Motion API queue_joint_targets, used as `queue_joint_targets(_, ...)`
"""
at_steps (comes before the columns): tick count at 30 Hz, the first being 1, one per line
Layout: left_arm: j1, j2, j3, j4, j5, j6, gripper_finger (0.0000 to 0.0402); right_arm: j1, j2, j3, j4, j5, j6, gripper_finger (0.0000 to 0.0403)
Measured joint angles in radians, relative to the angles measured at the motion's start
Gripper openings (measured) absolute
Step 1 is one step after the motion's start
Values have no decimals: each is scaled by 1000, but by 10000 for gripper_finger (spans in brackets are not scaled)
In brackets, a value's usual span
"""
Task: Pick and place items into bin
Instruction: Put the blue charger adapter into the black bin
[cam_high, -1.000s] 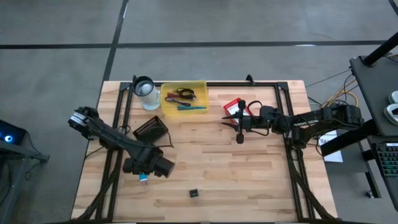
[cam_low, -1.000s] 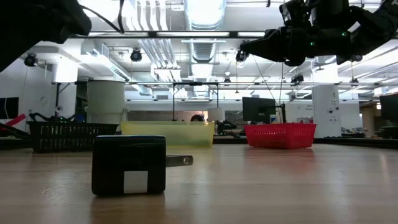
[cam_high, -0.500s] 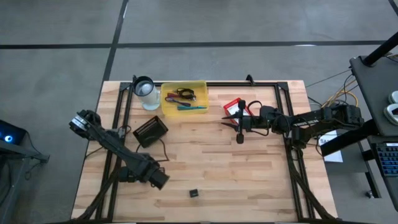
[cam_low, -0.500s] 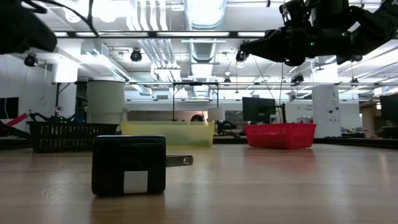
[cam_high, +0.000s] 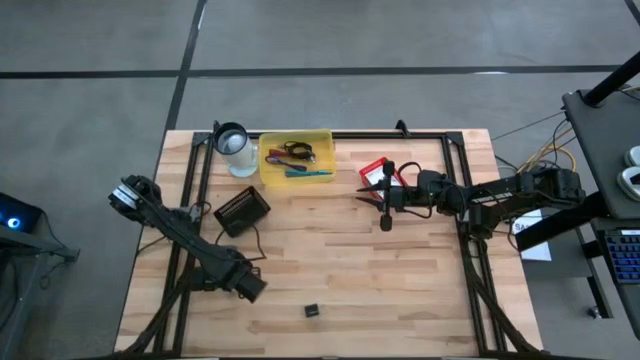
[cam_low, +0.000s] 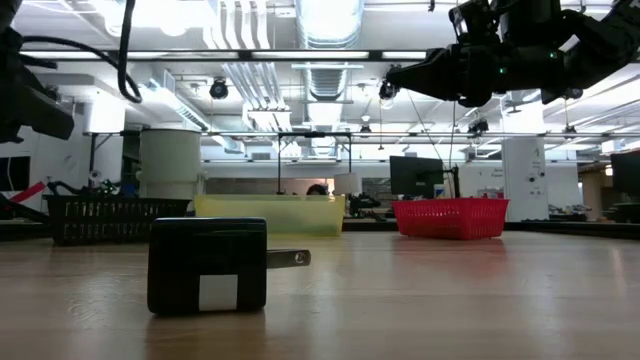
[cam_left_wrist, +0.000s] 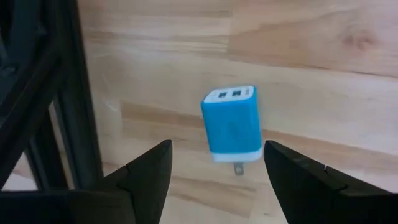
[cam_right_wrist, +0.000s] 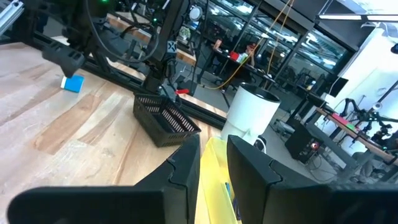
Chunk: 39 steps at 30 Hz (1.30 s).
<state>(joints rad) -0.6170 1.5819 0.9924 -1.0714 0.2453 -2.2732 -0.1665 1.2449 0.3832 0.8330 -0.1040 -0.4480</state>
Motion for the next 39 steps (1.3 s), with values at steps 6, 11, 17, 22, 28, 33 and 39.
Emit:
queue_joint_targets(6, 2, -14, -63, 115, -27, -4, 237, 0, 0, 0, -2, 0, 0, 68)
queue_joint_targets(11, 2, -14, -92, 154, -26, -8, 237, 0, 0, 0, -7, 0, -5, 68)
queue_joint_targets(17, 2, -14, -128, 163, -26, -7, 237, 0, 0, 0, -8, 0, -5, 68)
queue_joint_targets(22, 2, -14, -156, 239, -26, 1, 237, 0, 0, 0, -8, 0, -7, 68)
queue_joint_targets(28, 2, -18, -183, 291, -21, 6, 233, 0, 0, 0, -8, 0, -8, 68)
queue_joint_targets(33, 2, -21, -186, 304, -23, 10, 192, 0, 0, 0, -8, 0, -8, 68)
queue_joint_targets(39, 3, -28, -193, 311, -21, 78, 132, 0, 0, 0, -8, 0, -8, 68)
